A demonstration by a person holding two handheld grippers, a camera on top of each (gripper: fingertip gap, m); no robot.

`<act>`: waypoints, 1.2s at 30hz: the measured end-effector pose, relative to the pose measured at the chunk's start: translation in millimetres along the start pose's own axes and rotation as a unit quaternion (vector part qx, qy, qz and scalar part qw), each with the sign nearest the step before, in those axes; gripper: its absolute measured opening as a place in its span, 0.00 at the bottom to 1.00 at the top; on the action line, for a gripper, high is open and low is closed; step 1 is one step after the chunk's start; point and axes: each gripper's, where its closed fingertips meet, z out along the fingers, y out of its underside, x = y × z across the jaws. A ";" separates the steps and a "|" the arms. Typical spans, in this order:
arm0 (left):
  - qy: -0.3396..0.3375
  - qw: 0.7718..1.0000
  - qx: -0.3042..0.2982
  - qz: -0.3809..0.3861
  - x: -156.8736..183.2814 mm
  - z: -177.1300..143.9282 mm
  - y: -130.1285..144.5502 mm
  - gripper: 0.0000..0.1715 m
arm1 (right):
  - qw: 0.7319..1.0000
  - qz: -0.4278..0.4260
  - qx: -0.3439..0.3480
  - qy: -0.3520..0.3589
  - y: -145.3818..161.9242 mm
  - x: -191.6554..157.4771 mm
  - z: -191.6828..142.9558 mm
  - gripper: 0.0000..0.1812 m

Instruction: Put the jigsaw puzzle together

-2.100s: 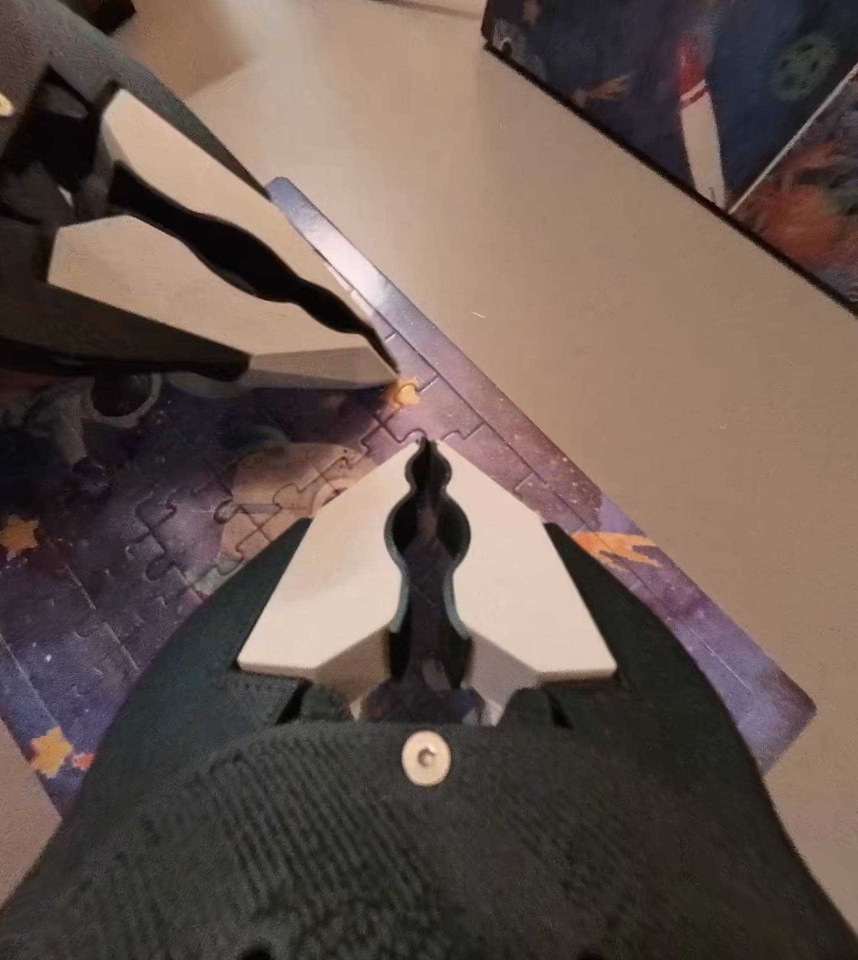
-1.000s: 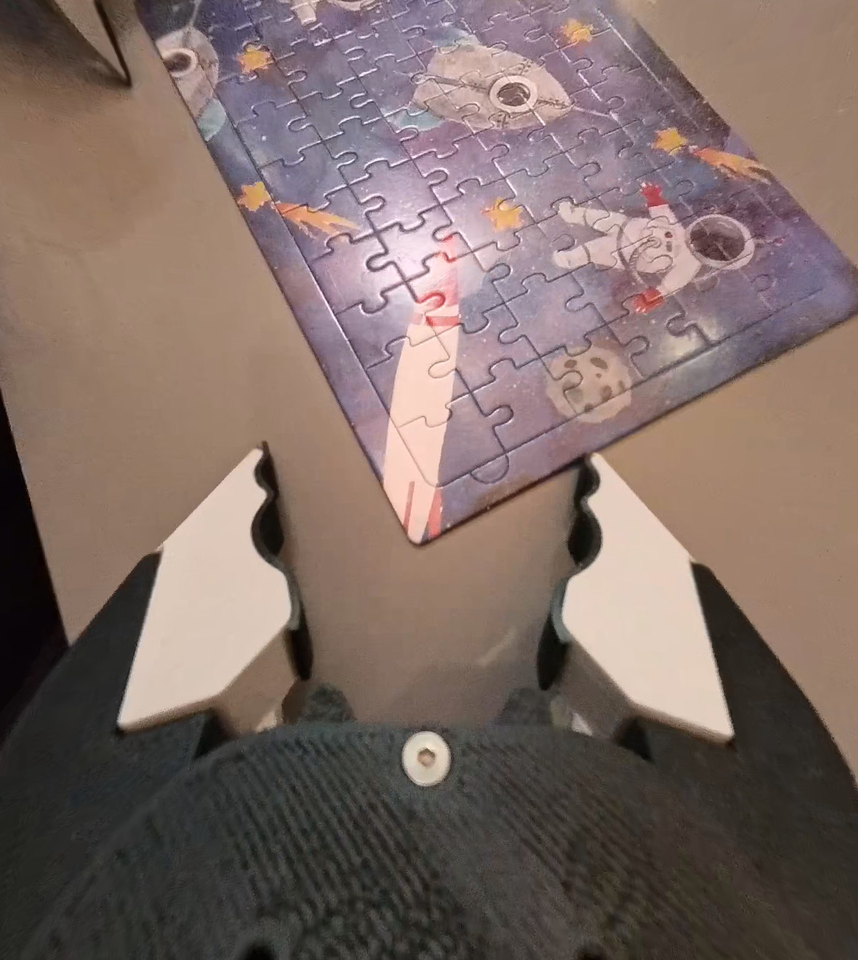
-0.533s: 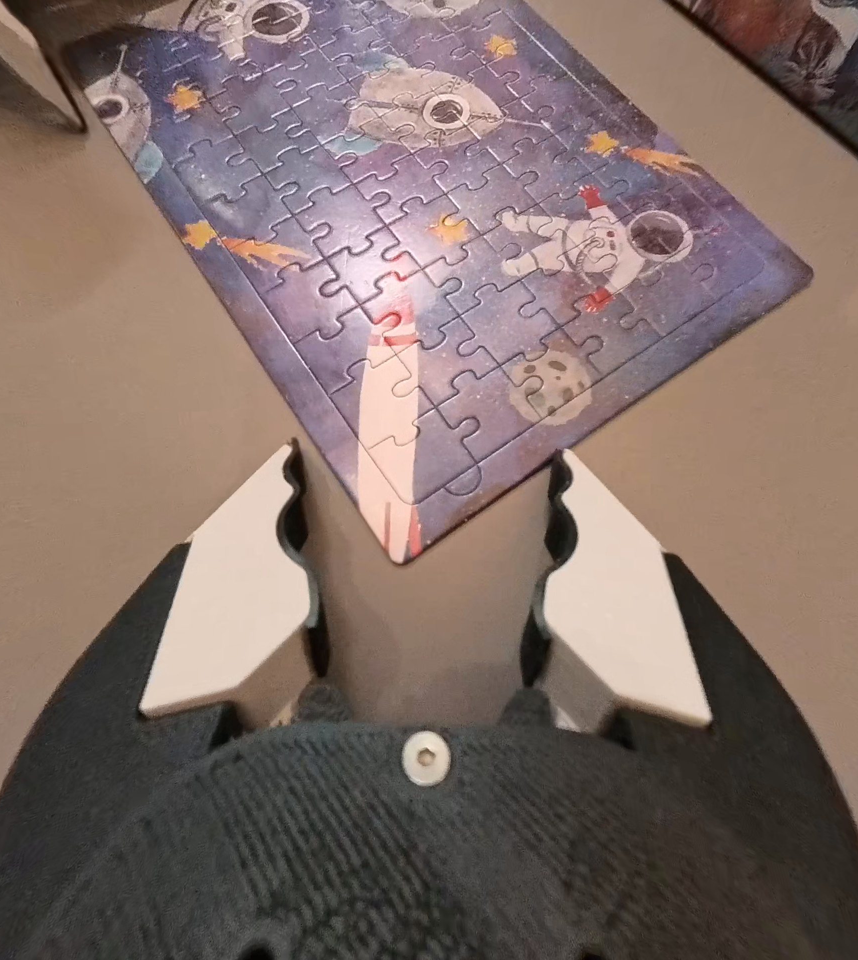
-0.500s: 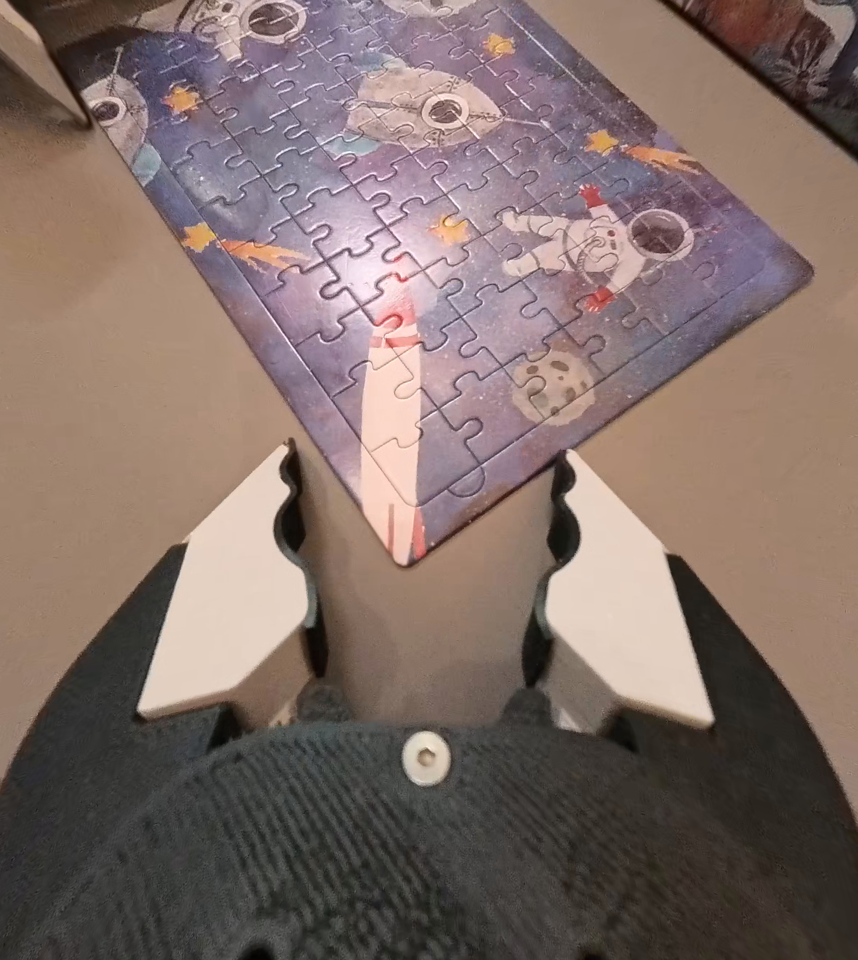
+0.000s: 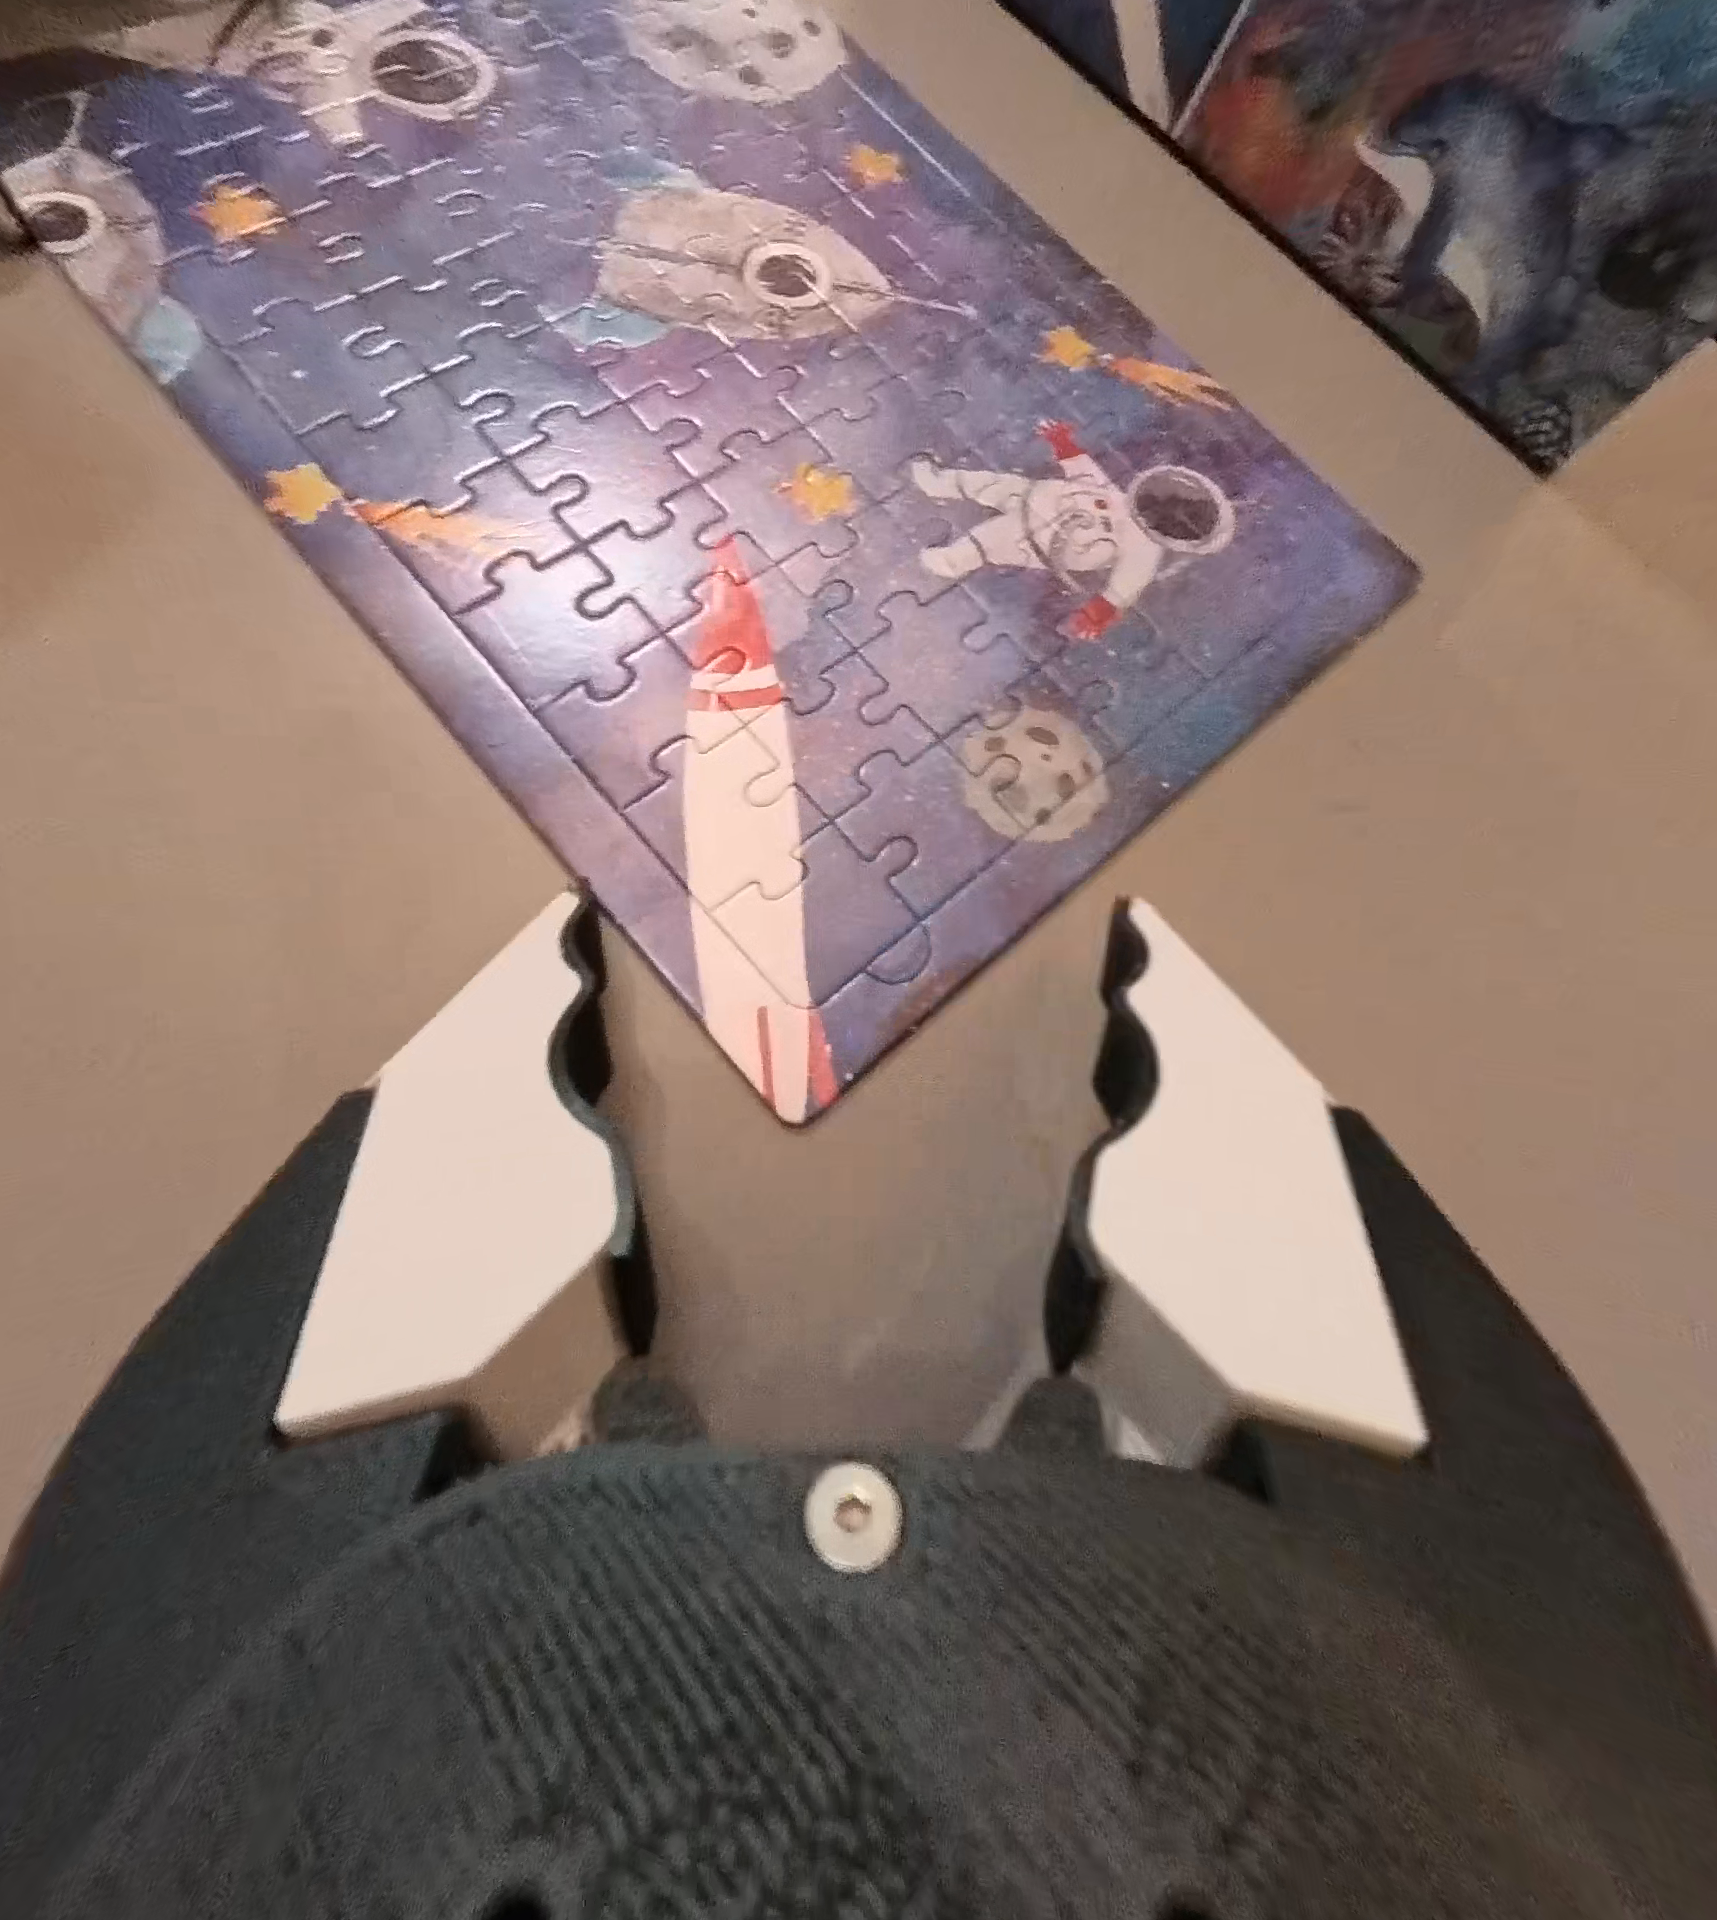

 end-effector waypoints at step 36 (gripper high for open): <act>0.030 0.998 0.015 0.059 23.3 -7.0 -0.2 0.35 | 0.997 0.039 -0.015 -0.061 9.0 -26.9 -8.3 0.37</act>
